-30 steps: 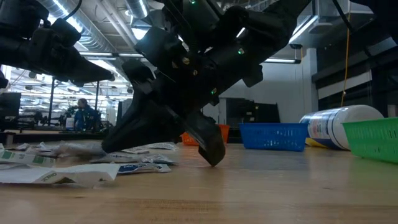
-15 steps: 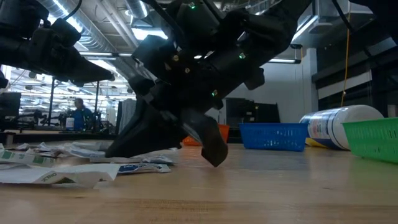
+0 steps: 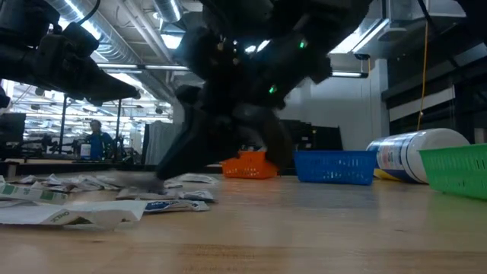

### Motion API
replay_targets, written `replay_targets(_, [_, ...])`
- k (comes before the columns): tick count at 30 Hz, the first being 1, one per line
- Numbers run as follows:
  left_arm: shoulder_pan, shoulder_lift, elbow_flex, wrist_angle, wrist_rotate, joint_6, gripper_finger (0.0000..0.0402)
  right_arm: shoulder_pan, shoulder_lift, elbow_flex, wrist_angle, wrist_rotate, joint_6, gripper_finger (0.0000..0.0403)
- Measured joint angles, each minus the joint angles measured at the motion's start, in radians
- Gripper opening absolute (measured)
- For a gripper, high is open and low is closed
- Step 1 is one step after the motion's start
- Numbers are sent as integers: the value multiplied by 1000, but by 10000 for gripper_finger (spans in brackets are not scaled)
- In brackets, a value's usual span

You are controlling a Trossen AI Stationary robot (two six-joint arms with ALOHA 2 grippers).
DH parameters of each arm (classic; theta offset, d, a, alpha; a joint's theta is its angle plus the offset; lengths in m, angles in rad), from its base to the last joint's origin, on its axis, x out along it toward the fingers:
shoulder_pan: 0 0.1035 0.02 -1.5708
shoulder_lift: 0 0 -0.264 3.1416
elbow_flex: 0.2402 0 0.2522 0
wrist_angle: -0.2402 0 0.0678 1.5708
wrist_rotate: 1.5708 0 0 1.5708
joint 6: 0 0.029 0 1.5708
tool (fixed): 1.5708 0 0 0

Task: Pick & Place First Aid Supplies
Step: Put the blue alcohol pad into the green basket

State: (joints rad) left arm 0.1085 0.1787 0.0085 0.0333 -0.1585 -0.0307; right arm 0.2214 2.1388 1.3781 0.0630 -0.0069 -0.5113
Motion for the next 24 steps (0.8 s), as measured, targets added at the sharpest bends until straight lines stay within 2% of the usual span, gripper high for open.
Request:
replay_targets(10, [0, 0, 0, 0, 1, 0, 93, 6, -134, 0, -192, 102, 6, 1])
replay_targets(14, [0, 0, 0, 0, 1, 0, 92, 6, -202, -36, -214, 106, 16, 1])
replay_targets(19, [0, 0, 0, 0, 1, 0, 92, 6, -313, -129, -213, 131, 55, 0])
replay_targets(24, [0, 0, 0, -1, 1, 0, 92, 25, -431, -252, -206, 222, 105, 0])
